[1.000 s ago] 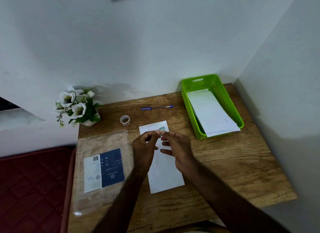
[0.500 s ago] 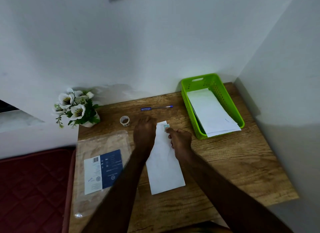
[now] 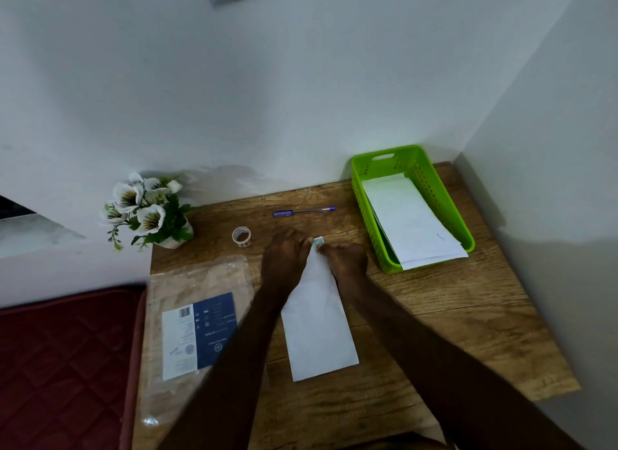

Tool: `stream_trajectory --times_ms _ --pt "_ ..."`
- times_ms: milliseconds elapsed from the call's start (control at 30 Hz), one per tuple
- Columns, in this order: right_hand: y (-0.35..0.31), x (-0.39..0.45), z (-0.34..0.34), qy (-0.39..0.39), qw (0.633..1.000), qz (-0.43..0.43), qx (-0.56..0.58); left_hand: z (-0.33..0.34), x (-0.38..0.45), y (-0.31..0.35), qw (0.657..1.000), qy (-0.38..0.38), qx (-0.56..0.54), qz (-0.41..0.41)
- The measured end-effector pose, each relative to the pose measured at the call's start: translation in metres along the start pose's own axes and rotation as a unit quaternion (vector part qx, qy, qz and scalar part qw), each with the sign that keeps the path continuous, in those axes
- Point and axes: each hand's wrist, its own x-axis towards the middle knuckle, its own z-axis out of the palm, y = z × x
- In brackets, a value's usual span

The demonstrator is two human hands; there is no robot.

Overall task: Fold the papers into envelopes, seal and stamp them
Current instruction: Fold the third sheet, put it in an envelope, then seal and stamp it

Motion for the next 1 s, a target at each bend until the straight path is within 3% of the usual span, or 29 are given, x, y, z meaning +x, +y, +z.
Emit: stream_trajectory --times_ms 367,1000 --pt "0.006 0.010 0.006 0.009 0.998 -0.031 -0.056 0.005 0.006 0.000 1.000 -0.009 0.014 -0.013" --pt "0.003 0.022 0.008 0.008 0.995 0.003 -0.097 0.010 0.009 0.002 0.999 -0.017 0.023 -0.023"
